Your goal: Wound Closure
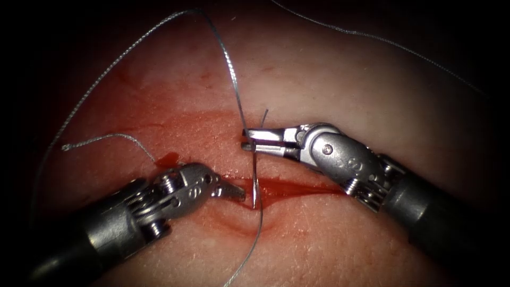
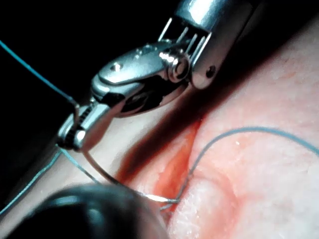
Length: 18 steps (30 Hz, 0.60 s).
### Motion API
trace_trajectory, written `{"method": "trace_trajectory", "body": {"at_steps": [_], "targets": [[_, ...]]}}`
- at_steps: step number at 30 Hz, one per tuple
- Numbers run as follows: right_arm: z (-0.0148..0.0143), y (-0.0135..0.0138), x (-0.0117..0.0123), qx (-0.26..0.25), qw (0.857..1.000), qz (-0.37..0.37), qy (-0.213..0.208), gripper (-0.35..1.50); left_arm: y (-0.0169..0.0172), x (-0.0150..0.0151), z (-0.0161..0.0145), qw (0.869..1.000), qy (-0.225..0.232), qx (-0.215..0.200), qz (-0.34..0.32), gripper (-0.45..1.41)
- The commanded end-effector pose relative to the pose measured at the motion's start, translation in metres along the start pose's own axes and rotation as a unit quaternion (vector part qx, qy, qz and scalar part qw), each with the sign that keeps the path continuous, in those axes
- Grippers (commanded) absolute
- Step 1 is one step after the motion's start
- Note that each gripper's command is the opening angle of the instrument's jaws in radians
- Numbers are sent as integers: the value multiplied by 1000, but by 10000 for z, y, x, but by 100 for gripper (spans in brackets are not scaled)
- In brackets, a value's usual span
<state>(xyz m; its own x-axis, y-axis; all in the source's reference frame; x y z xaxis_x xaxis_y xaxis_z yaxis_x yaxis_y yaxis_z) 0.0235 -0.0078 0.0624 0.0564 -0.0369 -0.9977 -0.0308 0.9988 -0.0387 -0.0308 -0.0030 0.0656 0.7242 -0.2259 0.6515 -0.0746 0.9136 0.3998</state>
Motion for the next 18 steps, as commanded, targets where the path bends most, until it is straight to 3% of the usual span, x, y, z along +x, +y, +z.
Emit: {"method": "trace_trajectory", "body": {"at_steps": [1,6,18], "targets": [[4,12,7,-3,1000,10,3,-35,8,-9,-4,1000,-2,-3,3,-45],[3,15,10,-43,997,66,0,-35,8,-9,-4,1000,-2,-3,3,-45],[7,14,4,-41,984,172,15,-35,5,-10,-3,1000,-1,-4,11,-42]]}}
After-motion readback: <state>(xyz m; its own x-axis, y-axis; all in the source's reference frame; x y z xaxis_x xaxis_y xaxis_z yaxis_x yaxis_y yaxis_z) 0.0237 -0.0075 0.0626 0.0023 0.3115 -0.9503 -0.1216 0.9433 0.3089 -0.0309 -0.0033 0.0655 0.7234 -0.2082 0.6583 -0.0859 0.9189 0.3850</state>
